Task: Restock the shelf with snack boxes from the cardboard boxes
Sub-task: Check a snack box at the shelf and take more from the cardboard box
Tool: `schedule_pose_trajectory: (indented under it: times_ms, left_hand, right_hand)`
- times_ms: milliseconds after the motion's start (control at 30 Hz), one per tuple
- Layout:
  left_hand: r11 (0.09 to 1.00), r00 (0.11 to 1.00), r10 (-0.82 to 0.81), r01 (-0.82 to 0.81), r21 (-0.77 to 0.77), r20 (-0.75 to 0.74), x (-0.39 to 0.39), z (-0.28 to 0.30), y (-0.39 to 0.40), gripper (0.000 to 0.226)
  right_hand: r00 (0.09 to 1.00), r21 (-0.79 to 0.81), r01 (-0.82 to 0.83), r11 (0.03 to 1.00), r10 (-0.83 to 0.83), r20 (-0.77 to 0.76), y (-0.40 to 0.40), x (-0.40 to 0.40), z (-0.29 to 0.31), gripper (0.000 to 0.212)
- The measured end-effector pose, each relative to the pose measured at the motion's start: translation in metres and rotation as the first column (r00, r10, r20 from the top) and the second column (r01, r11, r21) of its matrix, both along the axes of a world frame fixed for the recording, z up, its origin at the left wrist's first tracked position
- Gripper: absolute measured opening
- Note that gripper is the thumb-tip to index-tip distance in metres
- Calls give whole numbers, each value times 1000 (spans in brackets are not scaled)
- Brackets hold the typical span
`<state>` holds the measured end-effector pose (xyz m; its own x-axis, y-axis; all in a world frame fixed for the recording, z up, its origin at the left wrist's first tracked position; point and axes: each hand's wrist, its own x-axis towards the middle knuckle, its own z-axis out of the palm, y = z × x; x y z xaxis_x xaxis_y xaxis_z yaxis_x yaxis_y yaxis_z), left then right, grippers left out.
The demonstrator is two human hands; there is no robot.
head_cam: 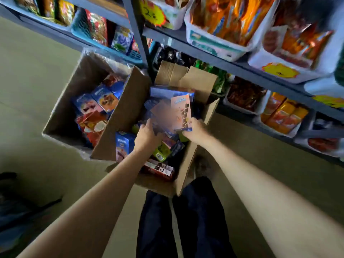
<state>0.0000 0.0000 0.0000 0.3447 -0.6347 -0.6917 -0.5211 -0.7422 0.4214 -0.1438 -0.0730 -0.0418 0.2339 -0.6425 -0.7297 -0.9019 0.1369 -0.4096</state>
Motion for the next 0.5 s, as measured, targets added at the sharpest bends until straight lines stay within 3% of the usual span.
schedule_pose_trajectory:
  times_ms: [167, 300, 400, 500]
  left_hand:
    - [987, 988, 149, -147, 62, -35, -24, -97, -24, 51]
    - [946, 942, 320, -314, 75, -97, -42, -139, -40, 47]
    - [914, 904, 405, -403, 43, -137, -43, -144, -40, 51]
    - [897, 880, 439, -441, 30, -182, -27, -130, -39, 61]
  right_hand:
    - [998, -25, 53, 998, -54, -40, -46, 16, -82, 67]
    - [981, 10, 189, 982, -188, -42, -67, 27, -126, 90]
    - [952, 0, 304, 953, -304, -31, -69, 35, -138, 89]
    - [971, -8, 239, 971, -239, -17, -68, 35, -115, 83]
